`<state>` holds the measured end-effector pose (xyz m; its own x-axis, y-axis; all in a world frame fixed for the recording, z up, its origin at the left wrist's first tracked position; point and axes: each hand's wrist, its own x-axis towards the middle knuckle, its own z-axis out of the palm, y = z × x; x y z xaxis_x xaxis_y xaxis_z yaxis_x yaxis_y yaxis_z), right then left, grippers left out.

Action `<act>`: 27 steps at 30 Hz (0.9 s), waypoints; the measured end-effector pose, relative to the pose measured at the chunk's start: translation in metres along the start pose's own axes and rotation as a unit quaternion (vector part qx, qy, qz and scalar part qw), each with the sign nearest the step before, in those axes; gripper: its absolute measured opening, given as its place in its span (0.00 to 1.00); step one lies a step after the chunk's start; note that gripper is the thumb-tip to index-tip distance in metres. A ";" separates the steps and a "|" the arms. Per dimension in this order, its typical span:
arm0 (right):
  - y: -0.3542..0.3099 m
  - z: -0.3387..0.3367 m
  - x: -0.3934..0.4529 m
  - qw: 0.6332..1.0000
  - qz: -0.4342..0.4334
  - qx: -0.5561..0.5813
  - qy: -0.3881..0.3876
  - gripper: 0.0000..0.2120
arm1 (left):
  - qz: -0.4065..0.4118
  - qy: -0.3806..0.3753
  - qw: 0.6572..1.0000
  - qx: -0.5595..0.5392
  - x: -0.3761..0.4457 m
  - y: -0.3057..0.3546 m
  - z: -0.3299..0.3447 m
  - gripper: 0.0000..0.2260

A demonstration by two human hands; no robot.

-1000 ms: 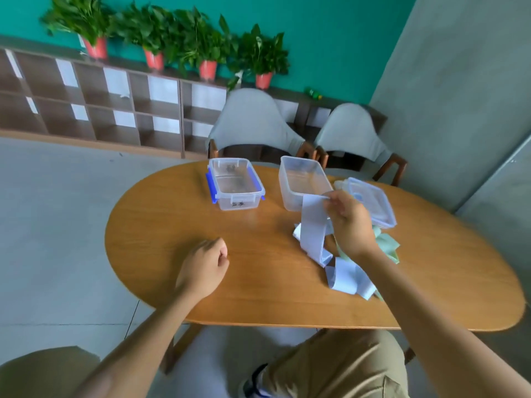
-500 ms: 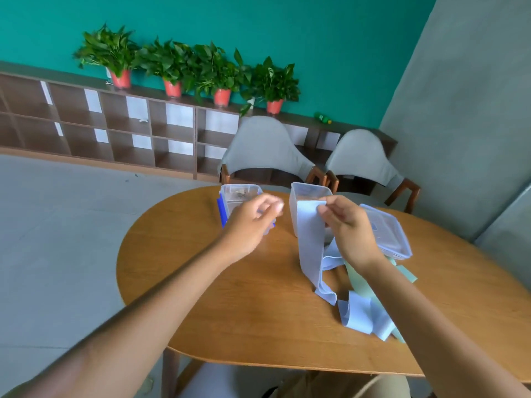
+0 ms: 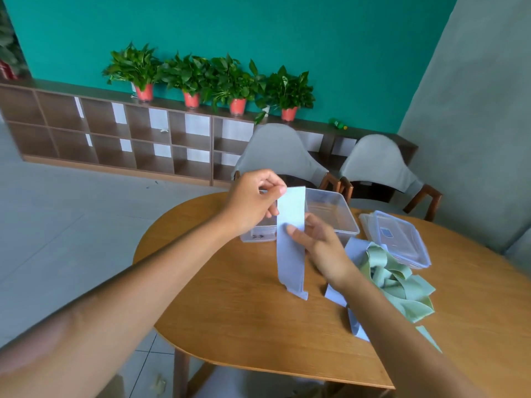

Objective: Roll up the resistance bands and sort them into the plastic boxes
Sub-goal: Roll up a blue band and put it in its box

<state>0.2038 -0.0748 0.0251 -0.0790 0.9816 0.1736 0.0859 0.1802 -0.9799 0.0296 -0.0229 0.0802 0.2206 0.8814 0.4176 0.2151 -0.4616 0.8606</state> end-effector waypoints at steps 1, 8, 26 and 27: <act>0.005 0.006 -0.001 1.000 0.004 0.014 -0.009 0.14 | 0.001 0.010 1.000 0.002 0.001 0.002 -0.006 0.04; 0.034 0.046 -0.001 0.996 0.032 0.063 -0.058 0.13 | 0.002 0.090 0.995 0.038 0.005 0.000 -0.047 0.06; 0.134 0.138 0.027 0.973 0.148 -0.175 -0.035 0.13 | -0.097 0.135 0.980 0.108 0.030 -0.126 -0.113 0.06; 0.139 0.139 0.026 0.972 0.139 -0.186 -0.029 0.15 | -0.107 0.132 0.979 0.112 0.029 -0.137 -0.112 0.06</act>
<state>0.0754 -0.0334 -0.1205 -0.0557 0.9925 -0.1092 0.4645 -0.0711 -0.8827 -0.0994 0.0772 0.0074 -0.1000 0.9417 0.3212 0.4389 -0.2479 0.8636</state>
